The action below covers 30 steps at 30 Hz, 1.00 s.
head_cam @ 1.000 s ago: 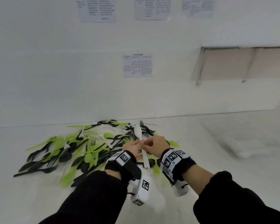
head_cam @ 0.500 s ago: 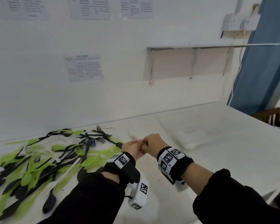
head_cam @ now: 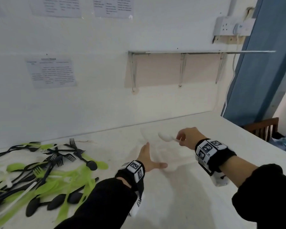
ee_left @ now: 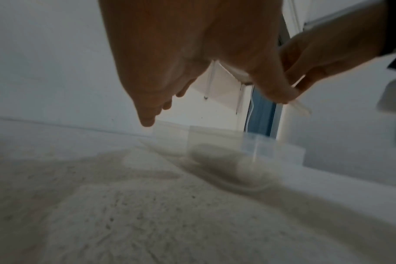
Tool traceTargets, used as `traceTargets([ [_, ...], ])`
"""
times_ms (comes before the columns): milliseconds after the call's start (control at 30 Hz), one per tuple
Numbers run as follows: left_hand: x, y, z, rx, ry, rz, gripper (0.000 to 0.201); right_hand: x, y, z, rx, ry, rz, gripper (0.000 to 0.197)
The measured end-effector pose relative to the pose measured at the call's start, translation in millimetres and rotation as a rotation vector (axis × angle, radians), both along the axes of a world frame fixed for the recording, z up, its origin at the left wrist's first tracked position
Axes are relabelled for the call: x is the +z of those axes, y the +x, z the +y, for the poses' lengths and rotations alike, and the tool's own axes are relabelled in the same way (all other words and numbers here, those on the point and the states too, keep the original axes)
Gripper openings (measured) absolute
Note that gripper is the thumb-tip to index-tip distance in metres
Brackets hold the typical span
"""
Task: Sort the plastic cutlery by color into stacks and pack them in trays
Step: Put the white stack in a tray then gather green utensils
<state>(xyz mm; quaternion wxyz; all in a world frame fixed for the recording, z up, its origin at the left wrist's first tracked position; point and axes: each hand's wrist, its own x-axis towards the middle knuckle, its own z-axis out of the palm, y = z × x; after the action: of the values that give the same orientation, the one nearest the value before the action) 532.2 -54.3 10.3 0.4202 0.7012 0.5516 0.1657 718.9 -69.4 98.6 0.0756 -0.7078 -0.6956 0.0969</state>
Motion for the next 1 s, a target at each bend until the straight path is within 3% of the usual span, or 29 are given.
traceTargets([
  [133,-7.5,24.8,18.4,-0.038,-0.036,0.126,0.134,-14.6,38.5,22.8,0.148,-0.189,-0.190,0.025],
  [400,-15.0,50.4,33.0,-0.001,-0.124,0.208,0.140,-47.6,53.0,58.1,0.416,-0.396,-0.323,0.029],
  [667,-19.1,48.5,36.3,0.042,-0.141,0.250,0.139,-58.8,45.8,72.5,0.623,-0.453,-0.381,0.029],
  [1000,-19.4,50.0,37.3,0.050,-0.147,0.253,0.139,-64.9,35.8,72.7,0.701,-0.475,-0.409,0.025],
])
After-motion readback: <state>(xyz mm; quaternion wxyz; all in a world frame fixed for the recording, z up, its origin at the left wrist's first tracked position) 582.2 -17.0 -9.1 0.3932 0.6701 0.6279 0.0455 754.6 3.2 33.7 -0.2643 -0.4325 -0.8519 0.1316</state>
